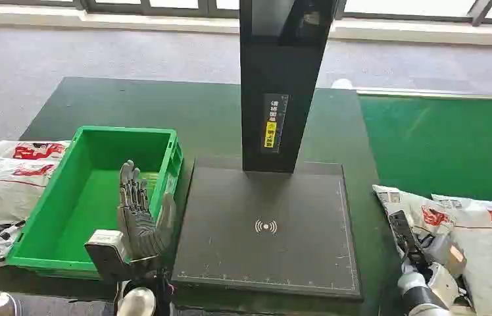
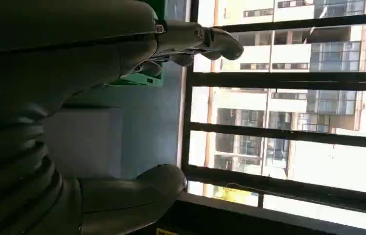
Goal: Moved the parcel from conveyor to table for the left to box.
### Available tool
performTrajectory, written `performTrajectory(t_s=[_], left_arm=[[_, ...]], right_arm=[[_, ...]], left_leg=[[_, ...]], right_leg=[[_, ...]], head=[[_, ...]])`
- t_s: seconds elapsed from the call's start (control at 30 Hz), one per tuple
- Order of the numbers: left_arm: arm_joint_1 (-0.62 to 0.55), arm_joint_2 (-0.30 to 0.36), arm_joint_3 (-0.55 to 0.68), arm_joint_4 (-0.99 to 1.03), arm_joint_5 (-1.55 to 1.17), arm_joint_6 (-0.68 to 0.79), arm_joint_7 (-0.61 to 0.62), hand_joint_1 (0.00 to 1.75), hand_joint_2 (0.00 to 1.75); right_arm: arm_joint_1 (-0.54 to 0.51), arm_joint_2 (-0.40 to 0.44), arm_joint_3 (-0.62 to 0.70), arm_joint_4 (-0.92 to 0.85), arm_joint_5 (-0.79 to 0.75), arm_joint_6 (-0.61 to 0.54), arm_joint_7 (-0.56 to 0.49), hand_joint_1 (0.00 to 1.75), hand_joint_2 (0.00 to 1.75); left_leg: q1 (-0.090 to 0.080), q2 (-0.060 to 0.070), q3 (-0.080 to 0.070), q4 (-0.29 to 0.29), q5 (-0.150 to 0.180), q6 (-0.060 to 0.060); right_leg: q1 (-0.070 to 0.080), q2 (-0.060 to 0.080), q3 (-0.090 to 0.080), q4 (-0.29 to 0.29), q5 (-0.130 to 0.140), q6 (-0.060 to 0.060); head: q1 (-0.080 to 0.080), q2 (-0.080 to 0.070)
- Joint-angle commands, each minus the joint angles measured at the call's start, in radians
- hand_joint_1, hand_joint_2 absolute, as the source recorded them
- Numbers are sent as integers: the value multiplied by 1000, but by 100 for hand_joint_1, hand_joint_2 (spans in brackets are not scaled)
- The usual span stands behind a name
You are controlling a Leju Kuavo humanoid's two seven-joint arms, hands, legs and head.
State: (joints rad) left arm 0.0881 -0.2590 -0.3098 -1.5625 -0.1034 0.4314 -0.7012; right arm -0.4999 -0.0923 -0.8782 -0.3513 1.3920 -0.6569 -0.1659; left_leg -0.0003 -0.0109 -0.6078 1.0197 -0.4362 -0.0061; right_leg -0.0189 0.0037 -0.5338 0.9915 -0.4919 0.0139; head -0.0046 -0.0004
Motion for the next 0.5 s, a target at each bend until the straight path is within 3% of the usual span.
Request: performTrajectory(t_s=[0.03, 0.27, 0.5], left_arm=[[30, -43, 32, 22, -1, 5, 3, 0, 175], [32, -40, 28, 21, 0, 18, 3, 0, 175], [32, -40, 28, 21, 0, 18, 3, 0, 175]], right_arm=[[-29, 36, -48, -6, -48, -25, -71, 175, 175], [-13, 166, -113, -300, -233, -41, -392, 175, 175], [-13, 166, -113, -300, -233, -41, -392, 175, 175]], left_leg=[[0, 3, 1, -1, -1, 0], [0, 5, 1, -1, -1, -1], [0, 2, 1, -1, 0, 0]], right_leg=[[0, 2, 0, -1, 0, -1], [0, 5, -1, 0, 0, -1], [0, 1, 0, 0, 0, -1]], head=[[0, 0], [0, 0], [0, 0]])
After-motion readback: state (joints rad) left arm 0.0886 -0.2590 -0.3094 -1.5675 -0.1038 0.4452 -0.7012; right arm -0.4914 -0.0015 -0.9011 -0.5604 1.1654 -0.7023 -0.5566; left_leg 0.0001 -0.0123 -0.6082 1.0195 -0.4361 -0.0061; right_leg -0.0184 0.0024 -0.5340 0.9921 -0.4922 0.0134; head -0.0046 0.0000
